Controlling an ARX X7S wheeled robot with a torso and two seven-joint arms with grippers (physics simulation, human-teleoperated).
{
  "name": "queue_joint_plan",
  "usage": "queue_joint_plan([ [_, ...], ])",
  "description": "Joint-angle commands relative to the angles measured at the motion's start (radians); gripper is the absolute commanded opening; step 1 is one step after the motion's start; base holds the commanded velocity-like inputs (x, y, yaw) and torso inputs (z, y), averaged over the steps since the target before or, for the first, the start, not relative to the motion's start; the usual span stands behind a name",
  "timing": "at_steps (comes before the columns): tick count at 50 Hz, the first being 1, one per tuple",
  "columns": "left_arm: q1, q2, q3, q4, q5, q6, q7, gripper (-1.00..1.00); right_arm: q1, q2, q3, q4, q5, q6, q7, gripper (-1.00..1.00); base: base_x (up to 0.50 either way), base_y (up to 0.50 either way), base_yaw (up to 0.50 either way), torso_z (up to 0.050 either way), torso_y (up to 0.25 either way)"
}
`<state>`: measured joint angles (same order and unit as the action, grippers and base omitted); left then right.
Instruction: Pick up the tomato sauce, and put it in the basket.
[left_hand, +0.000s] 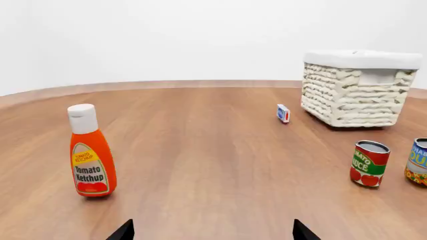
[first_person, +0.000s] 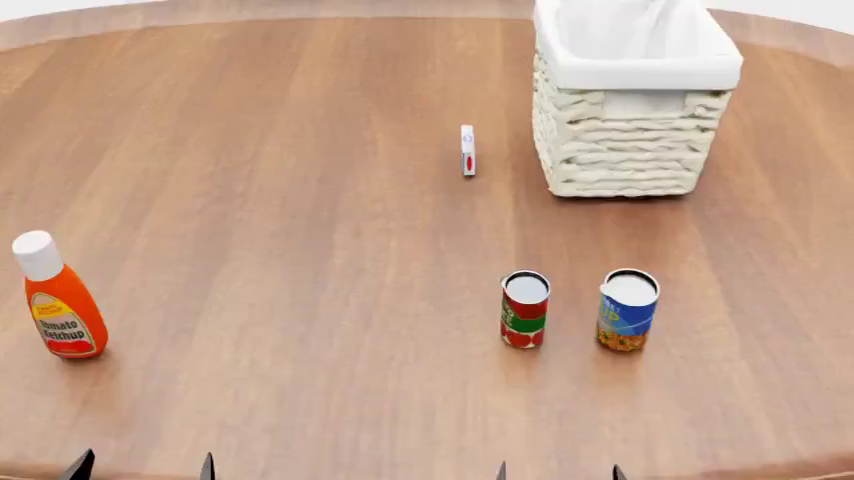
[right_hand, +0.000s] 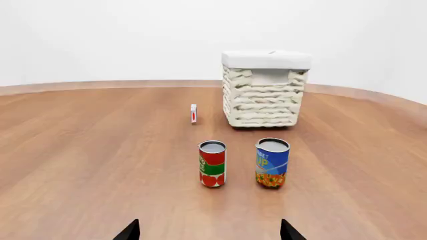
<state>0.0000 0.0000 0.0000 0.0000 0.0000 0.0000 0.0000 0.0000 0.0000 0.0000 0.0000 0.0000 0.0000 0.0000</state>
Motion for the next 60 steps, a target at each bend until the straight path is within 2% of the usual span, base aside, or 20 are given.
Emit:
queue_joint_plan([
  [1,-0.002,-0.010,0.011,-0.012,-0.010,0.010,-0.011,1.00,0.000,0.009,-0.013,0.000,0.009,0.000,0.013,1.00,0.00,0.00,0.00,0.000,0.000],
  [4,0.008,-0.025,0.019,0.047,-0.051,-0.029,-0.021,1.00,-0.019,0.019,-0.029,-0.058,0.016,0.010,0.023,1.00,0.00,0.00,0.00,0.000,0.000],
  [5,0.021,-0.029,0.012,0.101,-0.142,-0.099,0.024,1.00,-0.025,0.023,-0.037,-0.083,0.022,0.016,0.025,1.00,0.00,0.00,0.00,0.000,0.000],
  [6,0.033,-0.036,0.014,0.139,-0.167,-0.125,0.033,1.00,-0.031,0.023,-0.037,-0.101,0.036,0.001,0.030,1.00,0.00,0.00,0.00,0.000,0.000],
  [7,0.053,-0.040,0.030,0.175,-0.113,-0.093,0.000,1.00,-0.039,0.033,-0.052,-0.130,0.025,0.006,0.030,1.00,0.00,0.00,0.00,0.000,0.000],
  [13,0.095,-0.061,0.035,0.325,-0.156,-0.147,-0.014,1.00,-0.079,0.050,-0.070,-0.244,0.038,0.020,0.049,1.00,0.00,0.00,0.00,0.000,0.000],
  [23,0.044,-0.110,0.017,0.643,-0.210,-0.400,-0.083,1.00,-0.045,0.082,-0.071,-0.629,0.068,0.340,0.081,1.00,0.00,0.00,0.00,0.000,0.000],
  [28,0.016,-0.122,0.011,0.742,-0.232,-0.492,-0.113,1.00,-0.014,0.099,-0.089,-0.728,0.061,0.438,0.092,1.00,0.00,0.00,0.00,0.000,0.000],
  [33,0.036,-0.140,0.017,0.793,-0.203,-0.462,-0.130,1.00,0.000,0.109,-0.093,-0.806,0.062,0.501,0.107,1.00,0.00,0.00,0.00,0.000,0.000],
  [40,0.033,-0.148,-0.032,0.897,-0.288,-0.529,-0.141,1.00,0.005,0.118,-0.130,-0.941,0.027,0.587,0.144,1.00,0.00,0.00,0.00,0.000,0.000],
  [46,0.010,-0.156,-0.058,0.901,-0.314,-0.545,-0.151,1.00,0.023,0.133,-0.153,-0.994,0.018,0.652,0.149,1.00,0.00,0.00,0.00,0.000,0.000],
  [60,0.025,-0.169,-0.044,0.922,-0.325,-0.528,-0.161,1.00,-0.011,0.165,-0.131,-0.965,0.072,0.552,0.135,1.00,0.37,0.00,0.00,0.000,0.000],
])
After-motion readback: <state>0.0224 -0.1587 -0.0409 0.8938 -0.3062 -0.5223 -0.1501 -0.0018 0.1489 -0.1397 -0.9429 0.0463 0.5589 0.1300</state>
